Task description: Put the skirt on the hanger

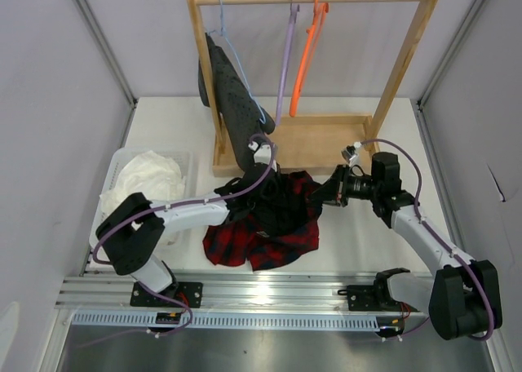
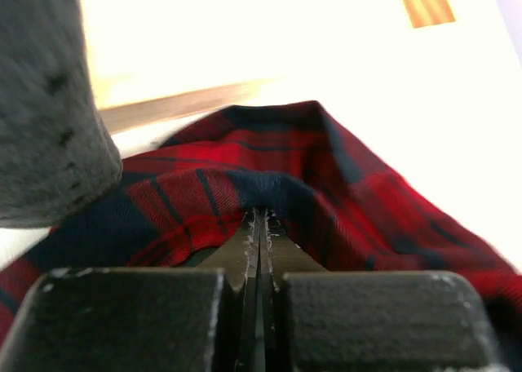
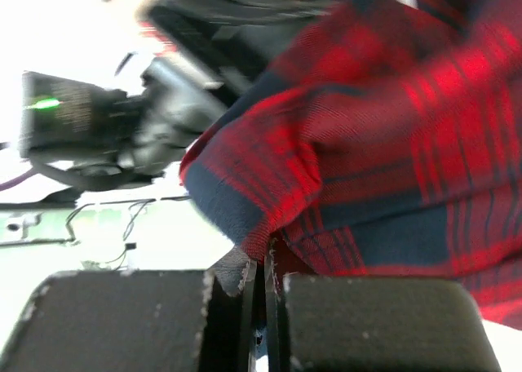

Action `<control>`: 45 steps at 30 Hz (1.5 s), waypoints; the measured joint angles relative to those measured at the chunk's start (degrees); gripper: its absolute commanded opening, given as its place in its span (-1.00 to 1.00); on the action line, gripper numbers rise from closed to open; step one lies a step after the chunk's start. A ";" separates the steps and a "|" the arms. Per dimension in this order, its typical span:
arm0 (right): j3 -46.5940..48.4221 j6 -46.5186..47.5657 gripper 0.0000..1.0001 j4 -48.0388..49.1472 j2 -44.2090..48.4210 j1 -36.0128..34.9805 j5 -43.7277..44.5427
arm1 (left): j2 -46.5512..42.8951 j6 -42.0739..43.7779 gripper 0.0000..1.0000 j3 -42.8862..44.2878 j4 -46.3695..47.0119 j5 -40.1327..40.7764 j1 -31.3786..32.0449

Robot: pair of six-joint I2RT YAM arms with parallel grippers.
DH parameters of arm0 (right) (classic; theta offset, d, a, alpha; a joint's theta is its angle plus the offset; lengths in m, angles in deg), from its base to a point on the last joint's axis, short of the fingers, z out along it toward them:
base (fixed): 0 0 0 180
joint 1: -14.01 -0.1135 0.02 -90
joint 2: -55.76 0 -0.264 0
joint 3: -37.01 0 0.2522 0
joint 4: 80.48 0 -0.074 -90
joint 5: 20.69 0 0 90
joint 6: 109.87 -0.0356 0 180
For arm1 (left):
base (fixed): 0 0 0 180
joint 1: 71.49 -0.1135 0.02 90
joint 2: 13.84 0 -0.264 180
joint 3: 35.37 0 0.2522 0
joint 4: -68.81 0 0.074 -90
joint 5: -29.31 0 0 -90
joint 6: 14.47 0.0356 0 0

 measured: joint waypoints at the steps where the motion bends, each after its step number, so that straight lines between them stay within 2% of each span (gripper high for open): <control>1: -0.07 -1.20 -1.00 1.57 0.22 0.00 -0.76 | 0.61 -0.15 -1.00 0.15 -0.17 0.00 0.00; 10: -1.25 -12.96 -1.00 19.23 1.49 -0.11 -5.75 | 3.85 -1.57 -1.00 1.07 -2.05 1.40 -0.22; 16: -3.17 -18.12 -1.00 29.88 2.08 0.04 -4.57 | 3.08 -2.64 -1.00 -1.99 -0.79 1.88 -0.31; 18: -3.23 -17.86 -1.00 30.73 2.05 0.04 -3.28 | 1.66 -2.67 -1.00 -3.80 0.02 1.88 -0.20; 20: -2.95 -16.02 -1.00 30.12 1.86 0.04 -2.05 | -0.81 -2.45 -0.96 -5.75 0.98 1.77 -0.09; 23: -0.46 -10.82 -1.00 24.48 1.05 0.00 0.42 | -5.77 -1.18 -0.74 -7.85 2.40 1.40 -0.09; 26: 0.87 -5.14 -1.00 18.53 0.98 -0.33 2.69 | -10.84 0.31 -0.70 -8.46 3.63 0.96 -0.09; 30: 0.17 0.90 -1.00 11.85 1.36 -1.55 6.05 | -16.61 1.51 -0.76 -9.84 5.60 -1.01 -0.02; 36: -4.13 5.42 -1.00 7.85 4.11 -2.47 10.67 | -19.69 -0.11 -0.94 -19.15 7.67 -3.41 2.01; 40: -4.35 7.98 -1.00 5.86 4.11 -2.62 14.16 | -20.90 -2.64 -0.99 -25.64 7.37 -2.95 6.29; 45: -5.92 9.66 -1.00 5.18 4.20 -2.80 18.21 | -25.24 -5.29 -1.00 -28.94 7.87 -0.52 11.80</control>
